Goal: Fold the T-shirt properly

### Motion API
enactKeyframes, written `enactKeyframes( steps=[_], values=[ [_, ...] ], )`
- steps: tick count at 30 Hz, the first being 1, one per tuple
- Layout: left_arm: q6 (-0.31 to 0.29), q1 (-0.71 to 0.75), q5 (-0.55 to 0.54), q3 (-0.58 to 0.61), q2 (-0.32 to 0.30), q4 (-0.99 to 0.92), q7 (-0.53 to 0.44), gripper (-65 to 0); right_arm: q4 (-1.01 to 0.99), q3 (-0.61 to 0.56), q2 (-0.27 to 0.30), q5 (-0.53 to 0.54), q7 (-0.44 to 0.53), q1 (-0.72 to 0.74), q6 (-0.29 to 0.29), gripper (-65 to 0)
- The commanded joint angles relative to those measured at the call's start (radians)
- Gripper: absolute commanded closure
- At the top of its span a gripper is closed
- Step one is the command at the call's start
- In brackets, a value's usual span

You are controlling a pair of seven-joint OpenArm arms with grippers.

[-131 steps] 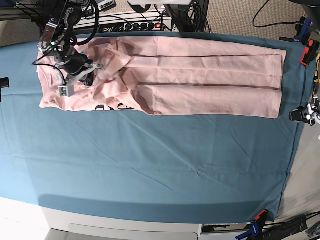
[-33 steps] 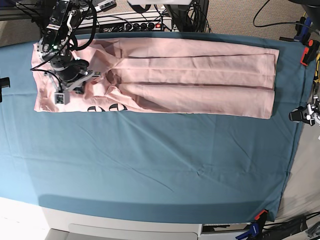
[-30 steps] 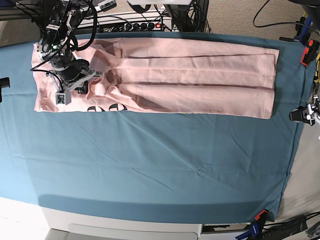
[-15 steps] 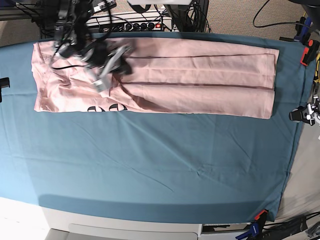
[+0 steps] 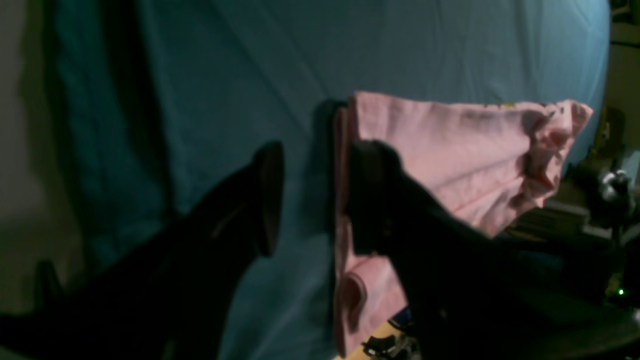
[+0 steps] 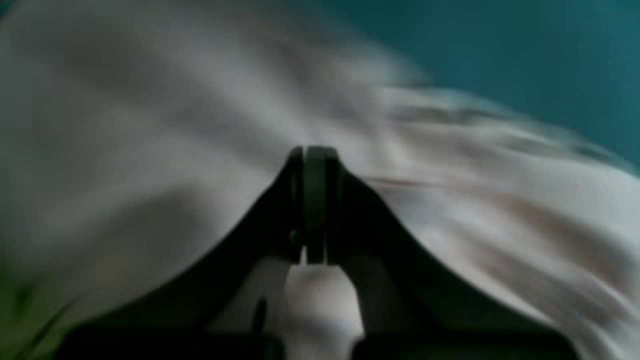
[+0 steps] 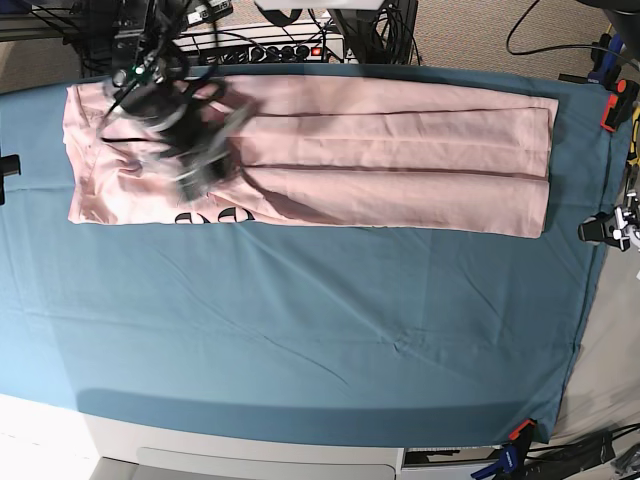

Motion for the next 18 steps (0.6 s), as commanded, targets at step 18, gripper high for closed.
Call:
enactKeyframes(
  steps=[18],
  values=[
    [-0.005,-0.024,-0.020,-0.006,-0.030,0.011,-0.008,-23.4,-0.212,0.096,-0.008,0.036,-0.051,0.104,-0.104,0.0]
  ],
)
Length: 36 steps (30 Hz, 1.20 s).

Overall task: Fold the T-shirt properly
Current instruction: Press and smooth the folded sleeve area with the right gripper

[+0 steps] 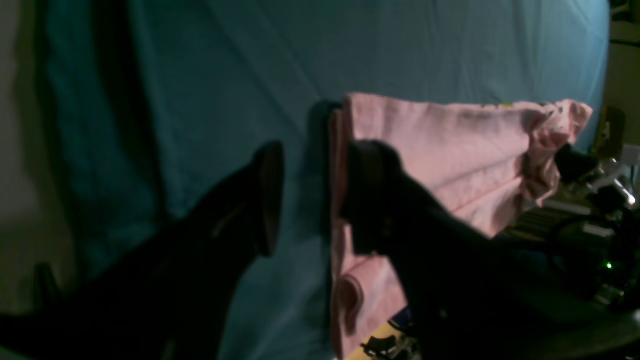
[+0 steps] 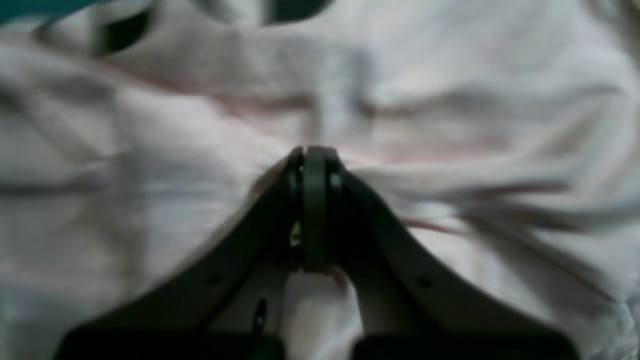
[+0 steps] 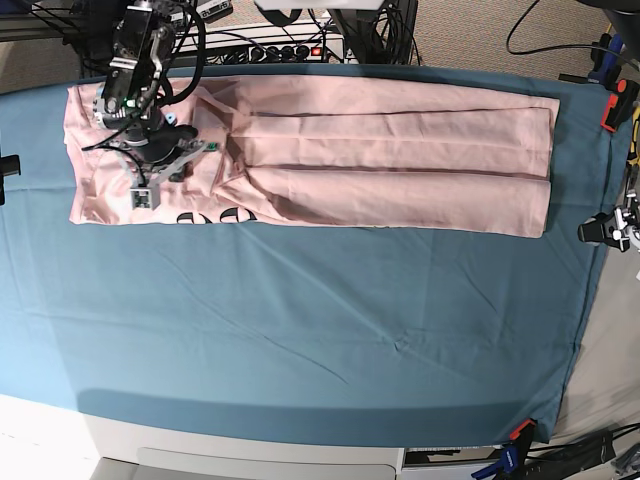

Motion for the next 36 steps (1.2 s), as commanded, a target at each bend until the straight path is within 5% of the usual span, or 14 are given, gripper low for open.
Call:
enactKeyframes(
  steps=[1,20,36],
  values=[
    [-0.005,-0.024,-0.020,-0.006,-0.030,0.011,-0.008,-23.4,0.053,0.000,0.003,0.010,0.019,0.010,0.000,0.0],
    [-0.005,-0.024,-0.020,-0.006,-0.030,0.011,-0.009,-23.4,0.141,-0.013,0.003,-0.028,0.020,-0.068,-0.001,0.0],
    [-0.005,-0.024,-0.020,-0.006,-0.030,0.011,-0.009,-23.4,0.141,-0.086,-0.008,-0.165,0.046,-0.068,-0.111,0.0]
  ],
)
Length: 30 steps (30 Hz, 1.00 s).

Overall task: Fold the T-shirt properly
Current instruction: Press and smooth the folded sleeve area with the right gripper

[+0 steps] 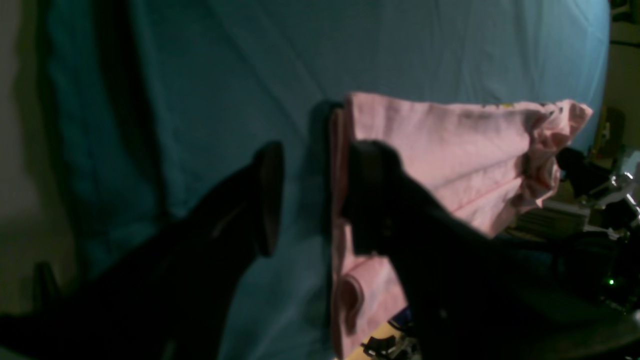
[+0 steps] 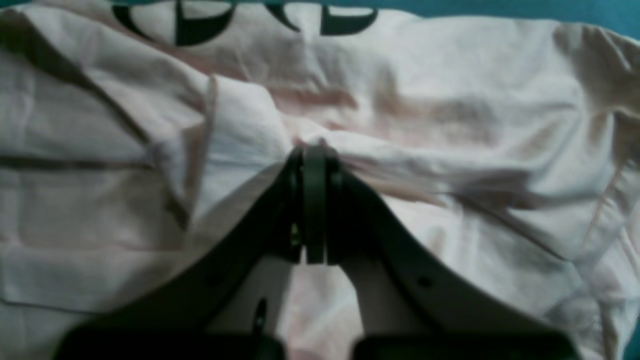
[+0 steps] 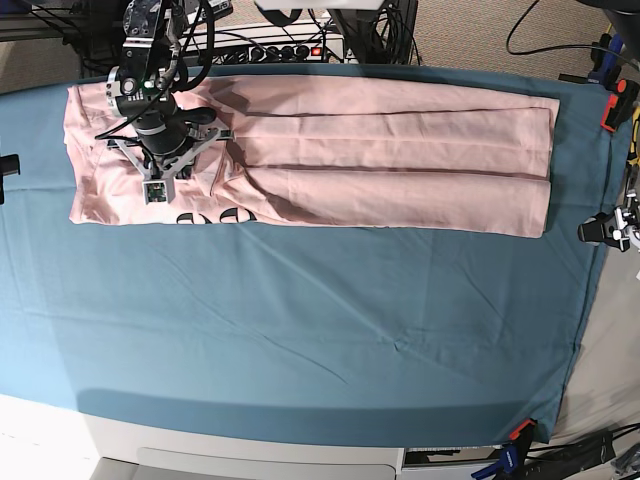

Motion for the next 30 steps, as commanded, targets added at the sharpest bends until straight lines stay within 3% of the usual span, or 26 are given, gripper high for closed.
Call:
enactKeyframes(
  steps=[1,6,9,16,23,30],
  values=[
    [-0.005,-0.024,-0.020,-0.006,-0.030,0.011,-0.008,-23.4,0.018,0.002,0.005,-0.005,0.023,0.005,-0.015,0.0],
    [-0.005,-0.024,-0.020,-0.006,-0.030,0.011,-0.008,-23.4,0.010,0.002,-0.003,-0.053,0.023,0.002,-0.046,0.0],
    [-0.005,-0.024,-0.020,-0.006,-0.030,0.011,-0.015,-23.4,-0.039,0.002,-0.012,-0.031,0.021,0.003,-0.042,0.0],
    [-0.005,-0.024,-0.020,-0.006,-0.030,0.011,-0.015,-23.4,-0.086,0.002,-0.014,0.082,-0.011,0.002,0.078,0.0],
    [-0.005,-0.024,-0.020,-0.006,-0.030,0.011,-0.015,-23.4,-0.082,0.002,-0.014,0.092,-0.014,0.002,0.086,0.0],
    [-0.005,-0.024,-0.020,-0.006,-0.030,0.011,-0.015,-23.4,-0.050,0.002,-0.014,0.114,-0.009,0.002,0.163,0.0]
  ],
)
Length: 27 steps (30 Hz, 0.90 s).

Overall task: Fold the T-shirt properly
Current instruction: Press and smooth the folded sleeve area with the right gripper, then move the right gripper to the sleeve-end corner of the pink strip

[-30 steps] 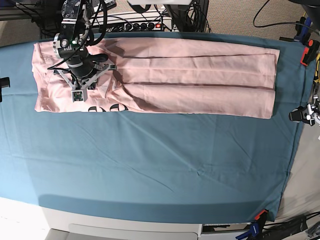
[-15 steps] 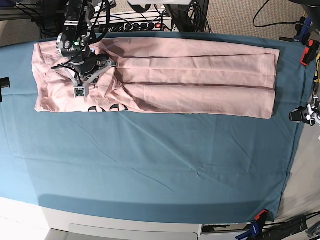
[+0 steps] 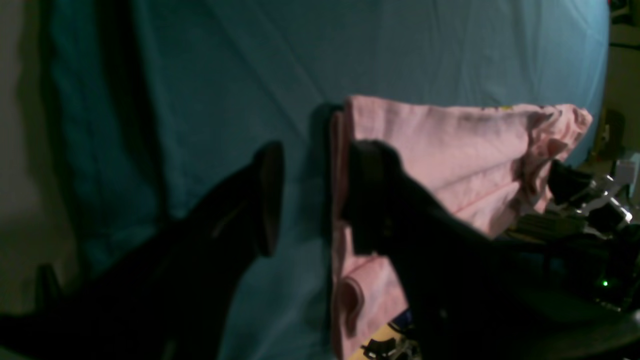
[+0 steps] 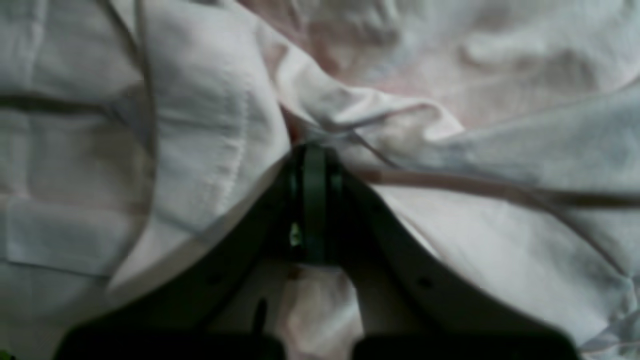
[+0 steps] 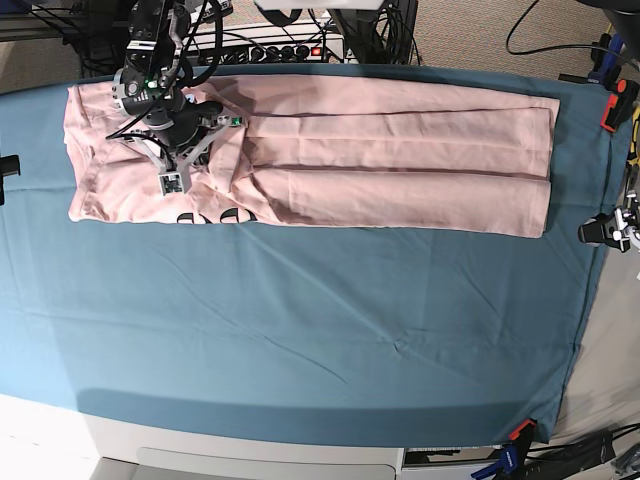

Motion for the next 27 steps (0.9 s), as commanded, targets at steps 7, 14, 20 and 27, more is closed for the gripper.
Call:
enactKeyframes(
  steps=[7,14,20,27],
  values=[
    [-0.005,-0.024,-0.021,-0.006,-0.030,0.011,-0.008,-23.4,0.021,0.000,0.003,0.111,-0.021,0.003,0.111,0.0],
    [-0.005,-0.024,-0.021,-0.006,-0.030,0.011,-0.008,-23.4,0.021,0.000,0.003,0.323,-0.171,0.003,0.277,0.0],
    [-0.005,-0.024,-0.021,-0.006,-0.030,0.011,-0.008,-23.4,0.022,0.000,0.003,0.578,-0.334,0.003,0.363,0.0],
    [-0.005,-0.016,-0.021,-0.006,-0.030,0.011,-0.003,-23.5,0.026,0.003,0.007,0.858,-0.334,0.005,0.363,0.0]
  ],
)
